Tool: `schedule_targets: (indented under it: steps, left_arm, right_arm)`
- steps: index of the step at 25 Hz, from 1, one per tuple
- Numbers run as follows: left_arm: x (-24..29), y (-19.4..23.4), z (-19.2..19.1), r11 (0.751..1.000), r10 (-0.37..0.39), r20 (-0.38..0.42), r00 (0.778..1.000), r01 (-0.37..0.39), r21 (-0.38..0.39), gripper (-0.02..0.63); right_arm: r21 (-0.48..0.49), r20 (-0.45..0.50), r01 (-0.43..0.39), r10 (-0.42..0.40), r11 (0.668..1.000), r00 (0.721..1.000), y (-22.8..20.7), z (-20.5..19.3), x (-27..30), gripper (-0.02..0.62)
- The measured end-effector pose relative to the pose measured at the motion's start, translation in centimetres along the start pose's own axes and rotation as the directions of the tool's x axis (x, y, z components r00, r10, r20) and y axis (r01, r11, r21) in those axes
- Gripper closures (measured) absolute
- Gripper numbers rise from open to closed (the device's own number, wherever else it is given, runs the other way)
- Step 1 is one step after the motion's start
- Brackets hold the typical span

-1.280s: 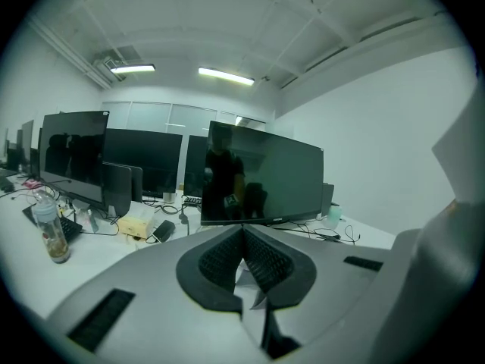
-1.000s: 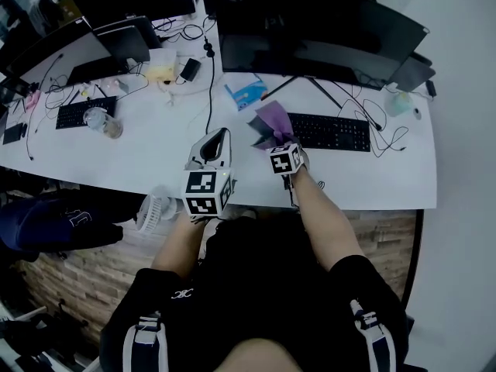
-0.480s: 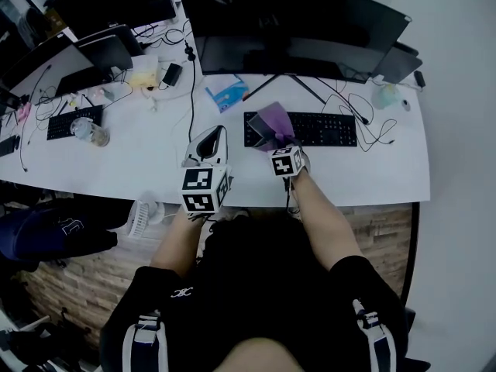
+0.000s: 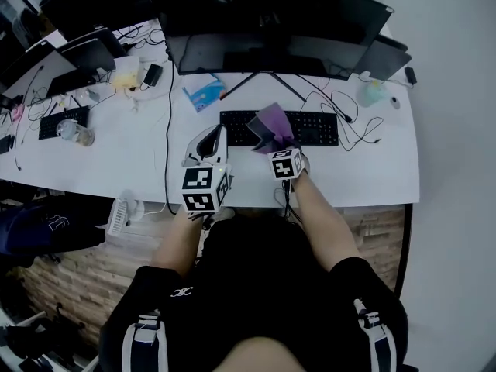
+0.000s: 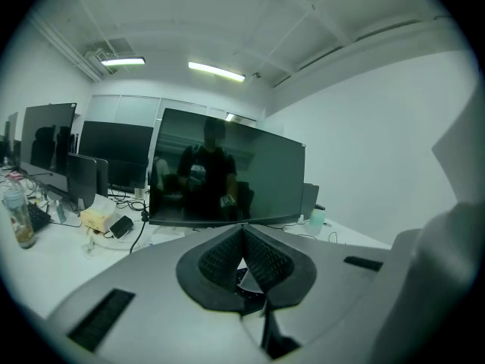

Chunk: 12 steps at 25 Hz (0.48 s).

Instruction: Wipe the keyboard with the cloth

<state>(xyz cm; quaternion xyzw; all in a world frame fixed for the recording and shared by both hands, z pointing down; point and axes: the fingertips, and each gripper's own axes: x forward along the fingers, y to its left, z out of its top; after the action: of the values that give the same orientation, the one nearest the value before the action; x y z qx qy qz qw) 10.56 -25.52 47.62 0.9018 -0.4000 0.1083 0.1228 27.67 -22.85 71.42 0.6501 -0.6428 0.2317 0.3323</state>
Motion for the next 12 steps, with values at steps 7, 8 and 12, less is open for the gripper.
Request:
schedule_targets:
  steps: [7,8,12]
  left_arm:
    - [2.3,-5.8,0.1,1.0,0.004,-0.005,1.0,-0.004,0.024,0.595]
    - [2.6,-6.5,0.1,1.0,0.008,-0.004,1.0,-0.008,0.027,0.594]
    - [3.8,-9.0,0.1,0.999,0.029,0.001,1.0,-0.029,0.029,0.595]
  right_arm:
    - [0.004,0.013,-0.009,0.009,1.0,1.0,-4.9,-2.2,-1.1,0.5]
    - [0.012,0.013,-0.011,0.011,1.0,1.0,-5.6,-2.4,-1.1,0.5]
    - [0.007,0.021,-0.031,0.031,0.999,0.999,-8.4,-3.4,-1.6,0.5]
